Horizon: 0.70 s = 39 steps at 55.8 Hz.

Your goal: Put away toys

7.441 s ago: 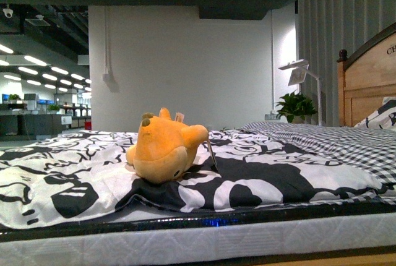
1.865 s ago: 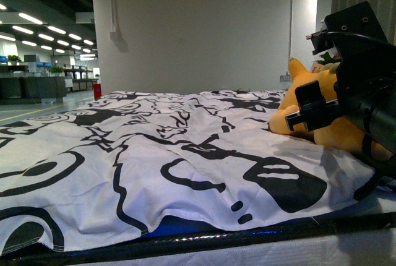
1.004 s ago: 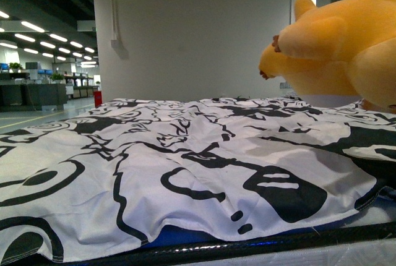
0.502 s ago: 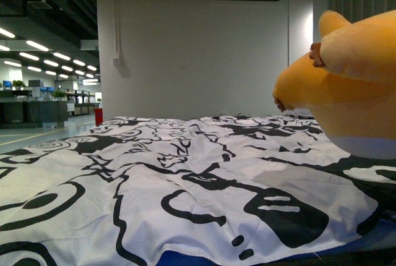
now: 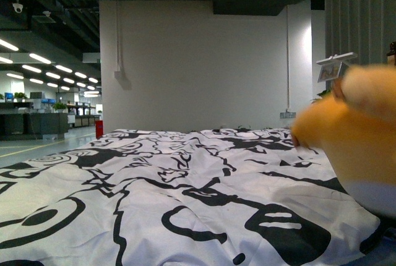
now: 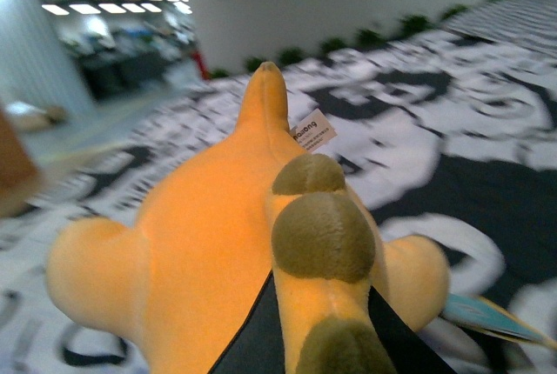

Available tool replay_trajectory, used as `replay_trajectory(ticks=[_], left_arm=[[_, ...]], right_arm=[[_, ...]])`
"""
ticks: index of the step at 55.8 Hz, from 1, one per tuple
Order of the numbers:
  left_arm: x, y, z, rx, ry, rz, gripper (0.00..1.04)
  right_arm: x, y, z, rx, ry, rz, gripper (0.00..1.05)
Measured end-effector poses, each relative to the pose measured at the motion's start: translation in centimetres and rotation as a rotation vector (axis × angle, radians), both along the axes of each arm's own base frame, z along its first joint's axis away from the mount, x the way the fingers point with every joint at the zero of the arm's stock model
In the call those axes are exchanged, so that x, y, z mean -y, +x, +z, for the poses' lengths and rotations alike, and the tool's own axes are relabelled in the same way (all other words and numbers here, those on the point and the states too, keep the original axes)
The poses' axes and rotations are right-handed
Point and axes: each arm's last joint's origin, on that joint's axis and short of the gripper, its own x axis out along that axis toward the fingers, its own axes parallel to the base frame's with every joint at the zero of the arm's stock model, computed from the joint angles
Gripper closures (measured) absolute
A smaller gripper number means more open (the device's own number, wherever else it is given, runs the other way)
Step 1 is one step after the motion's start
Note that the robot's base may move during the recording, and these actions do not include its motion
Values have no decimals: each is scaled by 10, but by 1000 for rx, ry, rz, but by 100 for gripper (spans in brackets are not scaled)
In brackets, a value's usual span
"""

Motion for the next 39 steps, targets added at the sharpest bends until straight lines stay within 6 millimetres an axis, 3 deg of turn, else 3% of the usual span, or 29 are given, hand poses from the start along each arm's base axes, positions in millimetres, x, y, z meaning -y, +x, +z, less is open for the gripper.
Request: replay_trajectory(ticks=[13,39], left_arm=[[0,0,0,0,0,0,6],[0,0,0,0,0,0,6]], right_arm=[[-9,-19,-55,-54,-173,-74,98],[-9,-40,-105,-51,-194,-75,98]])
